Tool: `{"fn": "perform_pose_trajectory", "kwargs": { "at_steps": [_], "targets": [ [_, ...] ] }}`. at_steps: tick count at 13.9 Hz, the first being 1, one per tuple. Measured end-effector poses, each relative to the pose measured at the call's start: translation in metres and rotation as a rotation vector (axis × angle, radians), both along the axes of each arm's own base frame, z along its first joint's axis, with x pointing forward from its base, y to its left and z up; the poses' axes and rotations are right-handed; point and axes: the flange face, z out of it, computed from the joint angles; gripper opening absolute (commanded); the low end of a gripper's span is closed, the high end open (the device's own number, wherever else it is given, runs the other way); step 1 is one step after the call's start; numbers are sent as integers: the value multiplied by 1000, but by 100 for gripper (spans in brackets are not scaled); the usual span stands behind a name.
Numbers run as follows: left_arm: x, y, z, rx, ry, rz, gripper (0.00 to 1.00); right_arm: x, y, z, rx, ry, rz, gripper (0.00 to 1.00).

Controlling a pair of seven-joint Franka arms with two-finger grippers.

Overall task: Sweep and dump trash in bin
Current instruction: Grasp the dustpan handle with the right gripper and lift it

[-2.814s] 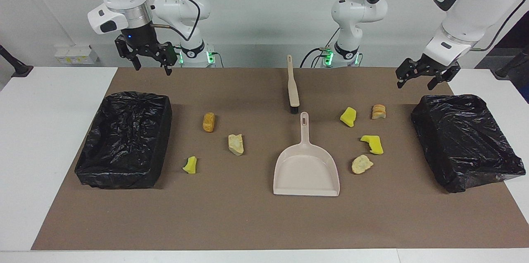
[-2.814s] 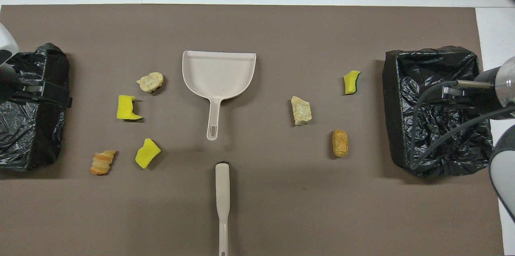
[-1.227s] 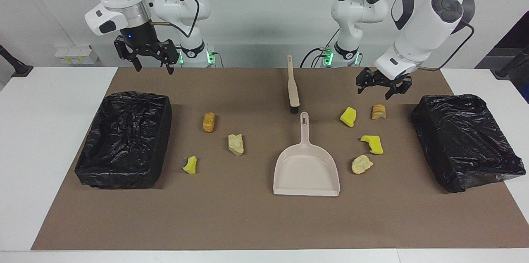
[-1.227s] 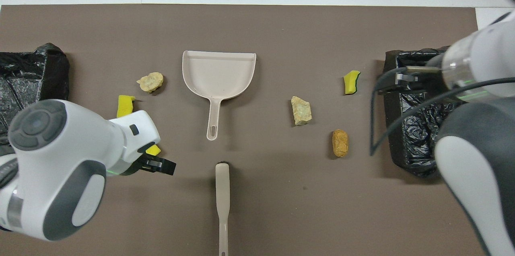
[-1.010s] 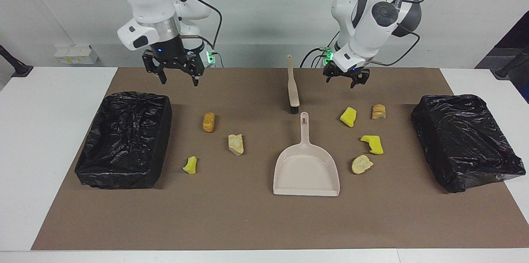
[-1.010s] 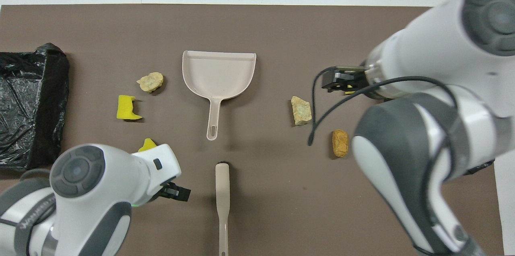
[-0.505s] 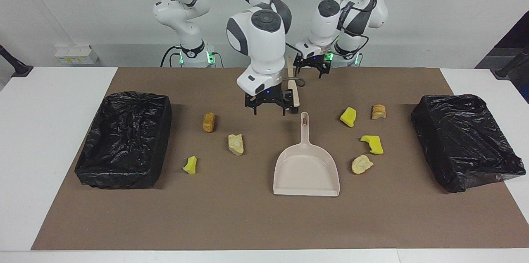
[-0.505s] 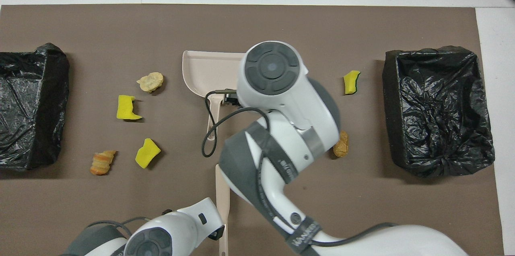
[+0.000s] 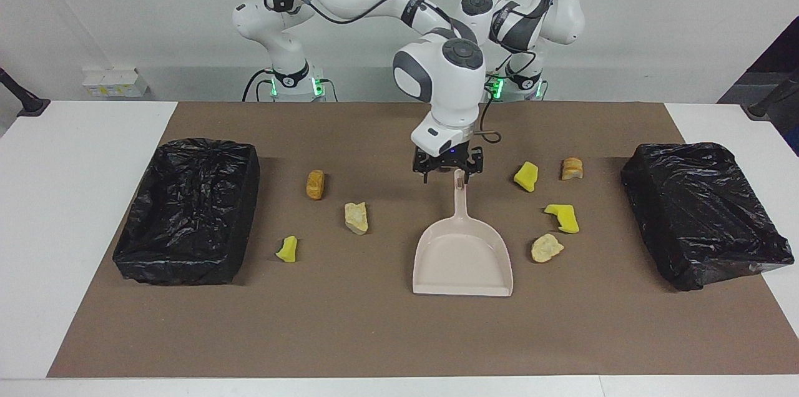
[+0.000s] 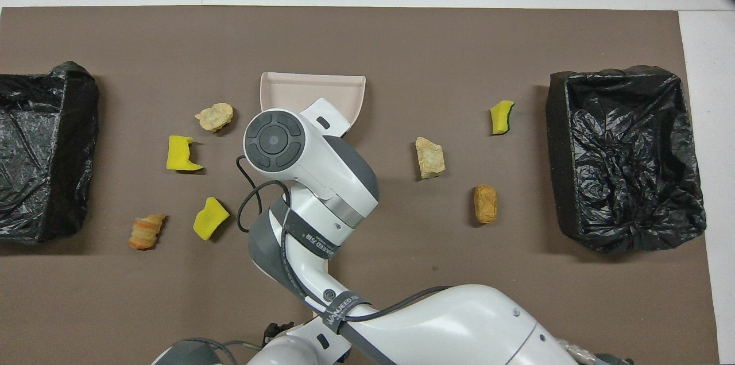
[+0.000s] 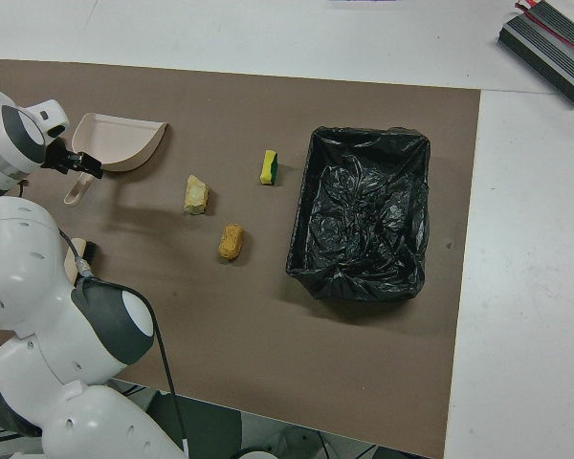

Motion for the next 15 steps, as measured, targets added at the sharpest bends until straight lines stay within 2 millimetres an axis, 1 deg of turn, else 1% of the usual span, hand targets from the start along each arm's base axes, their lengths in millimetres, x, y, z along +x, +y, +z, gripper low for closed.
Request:
{"fn": "perform_pose_trajectory", "kwargs": {
  "at_steps": [1, 3, 6, 7, 8, 9, 10, 13, 14, 15],
  "targets": [
    [-3, -3, -4, 5, 4, 8, 82, -2, 4, -5, -10, -7, 12, 94],
    [-4, -5, -8, 6, 6, 36, 68, -6, 9, -6, -14, -9, 22, 88],
    [-6, -6, -8, 10, 9, 79, 51, -7, 10, -6, -15, -8, 26, 80],
    [-6, -6, -9, 10, 10, 88, 43, -8, 10, -8, -19, -5, 30, 74],
    [-5, -6, -9, 11, 11, 93, 32, -8, 9, -11, -23, 0, 34, 69],
    [-5, -6, -9, 12, 12, 96, 9, -9, 9, -14, -26, 3, 34, 63],
    [-3, -5, -10, 12, 13, 106, 0, -9, 9, -15, -28, 5, 35, 55],
    [5, 1, -10, 12, 15, 132, 0, -10, 8, -16, -30, 7, 36, 18],
    [9, 4, -10, 13, 15, 143, 0, -10, 8, -16, -30, 7, 37, 3],
    [13, 8, -10, 16, 17, 156, 0, -10, 8, -15, -29, 6, 36, 0]
  ]
}}
